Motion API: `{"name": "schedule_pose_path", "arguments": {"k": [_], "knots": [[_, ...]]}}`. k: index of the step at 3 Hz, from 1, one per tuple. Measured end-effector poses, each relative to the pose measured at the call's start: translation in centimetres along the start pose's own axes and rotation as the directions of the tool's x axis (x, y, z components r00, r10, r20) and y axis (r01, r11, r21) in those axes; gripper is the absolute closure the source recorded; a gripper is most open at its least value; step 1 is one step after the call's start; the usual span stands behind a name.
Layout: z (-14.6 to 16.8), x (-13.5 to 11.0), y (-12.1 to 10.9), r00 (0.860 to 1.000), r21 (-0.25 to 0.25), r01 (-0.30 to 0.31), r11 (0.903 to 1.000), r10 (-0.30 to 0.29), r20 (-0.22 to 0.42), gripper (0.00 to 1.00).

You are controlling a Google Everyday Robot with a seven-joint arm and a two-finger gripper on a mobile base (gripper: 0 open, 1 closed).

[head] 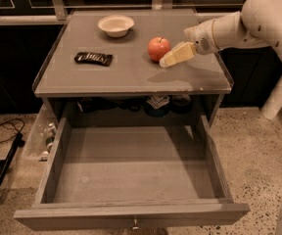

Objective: Place apple into top drawer

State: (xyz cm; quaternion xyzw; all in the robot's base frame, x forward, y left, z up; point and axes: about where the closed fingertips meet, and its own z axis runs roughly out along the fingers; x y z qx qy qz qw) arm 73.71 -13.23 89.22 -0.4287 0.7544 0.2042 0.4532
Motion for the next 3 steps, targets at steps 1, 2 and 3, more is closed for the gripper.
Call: {"name": "schedule_pose_path", "arguments": {"k": [1, 2, 3], "knots": [[0.6, -0.6, -0.5, 0.999, -0.017, 0.032, 0.9993, -0.032, 0.009, 0.0], [1.2, -0.5, -1.0, 0.999, -0.035, 0.047, 0.9983, -0.046, 0.007, 0.0], [2.3, -0.2, -1.7, 0.999, -0.066, 0.046, 0.9968, -0.047, -0.002, 0.0]]}}
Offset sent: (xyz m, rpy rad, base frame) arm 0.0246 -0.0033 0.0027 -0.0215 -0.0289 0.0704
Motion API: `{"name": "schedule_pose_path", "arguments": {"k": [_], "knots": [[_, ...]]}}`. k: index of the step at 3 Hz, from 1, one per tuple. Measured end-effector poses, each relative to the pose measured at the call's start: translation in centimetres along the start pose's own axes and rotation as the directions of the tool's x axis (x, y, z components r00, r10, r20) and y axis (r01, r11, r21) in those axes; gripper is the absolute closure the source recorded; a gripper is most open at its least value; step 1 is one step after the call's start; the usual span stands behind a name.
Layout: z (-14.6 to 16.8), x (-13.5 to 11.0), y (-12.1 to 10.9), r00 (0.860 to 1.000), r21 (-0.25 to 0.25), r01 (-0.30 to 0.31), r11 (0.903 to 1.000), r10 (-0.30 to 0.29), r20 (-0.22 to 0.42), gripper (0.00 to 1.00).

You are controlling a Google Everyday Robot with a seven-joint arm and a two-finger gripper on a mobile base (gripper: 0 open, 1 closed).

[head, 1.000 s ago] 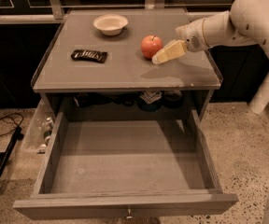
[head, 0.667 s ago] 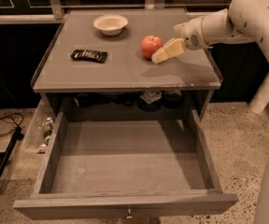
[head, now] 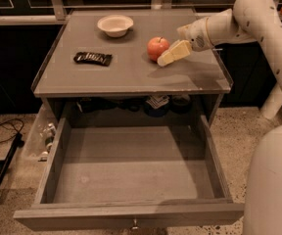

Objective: Place apple into top drawer

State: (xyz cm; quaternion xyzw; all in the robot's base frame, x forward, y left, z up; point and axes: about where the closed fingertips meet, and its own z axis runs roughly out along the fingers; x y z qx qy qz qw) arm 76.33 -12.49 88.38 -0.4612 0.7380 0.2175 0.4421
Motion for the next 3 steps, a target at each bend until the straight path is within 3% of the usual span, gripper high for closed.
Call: {"name": "schedule_pose_path", "arguments": {"k": [2, 3], "knots": [[2.6, -0.6, -0.7, 1.0, -0.066, -0.006, 0.9978, 0.007, 0.021, 0.0], [2.6, -0.7, -0.8, 1.0, -0.064, -0.004, 0.998, 0.005, 0.024, 0.19]]}}
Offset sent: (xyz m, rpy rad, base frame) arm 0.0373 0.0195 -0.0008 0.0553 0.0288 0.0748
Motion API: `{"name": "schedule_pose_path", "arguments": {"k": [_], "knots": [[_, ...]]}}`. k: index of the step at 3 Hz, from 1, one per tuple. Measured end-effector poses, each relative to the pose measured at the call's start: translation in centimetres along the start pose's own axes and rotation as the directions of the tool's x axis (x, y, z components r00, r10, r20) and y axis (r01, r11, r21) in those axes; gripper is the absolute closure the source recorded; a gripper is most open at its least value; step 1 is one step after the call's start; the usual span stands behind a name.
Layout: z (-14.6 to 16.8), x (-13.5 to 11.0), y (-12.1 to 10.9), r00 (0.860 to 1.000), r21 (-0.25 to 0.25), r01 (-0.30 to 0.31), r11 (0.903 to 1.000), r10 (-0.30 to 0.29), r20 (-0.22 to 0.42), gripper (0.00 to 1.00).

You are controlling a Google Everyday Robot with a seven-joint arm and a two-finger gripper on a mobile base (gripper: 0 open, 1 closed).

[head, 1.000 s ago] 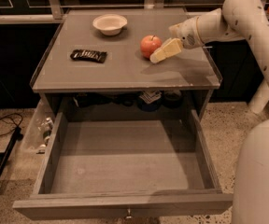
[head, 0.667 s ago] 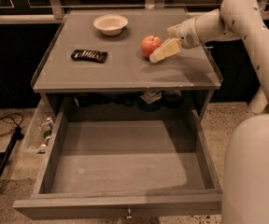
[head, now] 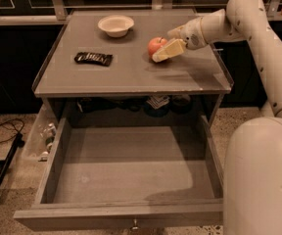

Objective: Place apple into top drawer

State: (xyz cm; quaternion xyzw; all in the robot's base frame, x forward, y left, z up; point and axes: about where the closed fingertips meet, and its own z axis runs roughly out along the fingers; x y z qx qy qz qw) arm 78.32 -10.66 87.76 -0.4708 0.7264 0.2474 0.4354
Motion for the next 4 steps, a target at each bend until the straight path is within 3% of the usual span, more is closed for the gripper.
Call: {"name": "schedule_pose_path", "arguments": {"k": [3, 4], "knots": [[0.01, 0.0, 0.0, 1.0, 0.0, 0.0, 1.0, 0.0, 0.0, 0.89], [0.01, 0.0, 0.0, 1.0, 0.0, 0.0, 1.0, 0.0, 0.0, 1.0]]}}
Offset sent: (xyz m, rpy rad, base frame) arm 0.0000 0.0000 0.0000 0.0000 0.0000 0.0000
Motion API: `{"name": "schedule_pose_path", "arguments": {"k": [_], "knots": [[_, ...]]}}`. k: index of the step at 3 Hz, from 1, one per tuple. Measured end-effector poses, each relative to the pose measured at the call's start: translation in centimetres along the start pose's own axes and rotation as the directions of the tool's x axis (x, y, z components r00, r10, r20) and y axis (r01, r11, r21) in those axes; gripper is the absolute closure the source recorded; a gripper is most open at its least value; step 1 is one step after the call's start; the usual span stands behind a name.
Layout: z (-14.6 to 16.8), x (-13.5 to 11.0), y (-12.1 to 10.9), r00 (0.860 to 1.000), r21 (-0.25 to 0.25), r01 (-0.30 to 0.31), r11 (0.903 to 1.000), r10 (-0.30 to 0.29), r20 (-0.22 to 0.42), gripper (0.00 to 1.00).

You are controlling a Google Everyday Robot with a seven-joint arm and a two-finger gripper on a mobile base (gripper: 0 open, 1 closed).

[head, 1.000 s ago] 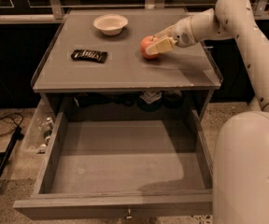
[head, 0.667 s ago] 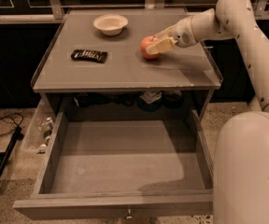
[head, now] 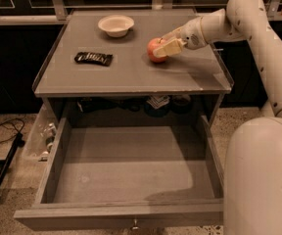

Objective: Place apple into top drawer

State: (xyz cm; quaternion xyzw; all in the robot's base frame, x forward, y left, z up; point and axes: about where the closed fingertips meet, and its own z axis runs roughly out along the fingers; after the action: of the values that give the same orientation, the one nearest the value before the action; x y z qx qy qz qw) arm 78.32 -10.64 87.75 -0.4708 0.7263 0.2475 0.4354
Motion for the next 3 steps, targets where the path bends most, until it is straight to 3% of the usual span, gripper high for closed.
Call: {"name": "schedule_pose_path", "arguments": {"k": [2, 3], "knots": [[0.2, -0.3, 0.4, 1.0, -0.014, 0.005, 0.9999, -0.005, 0.007, 1.0], [-0.7, -1.3, 1.8, 0.999, -0.033, 0.039, 0.9987, -0.038, 0.029, 1.0]]}}
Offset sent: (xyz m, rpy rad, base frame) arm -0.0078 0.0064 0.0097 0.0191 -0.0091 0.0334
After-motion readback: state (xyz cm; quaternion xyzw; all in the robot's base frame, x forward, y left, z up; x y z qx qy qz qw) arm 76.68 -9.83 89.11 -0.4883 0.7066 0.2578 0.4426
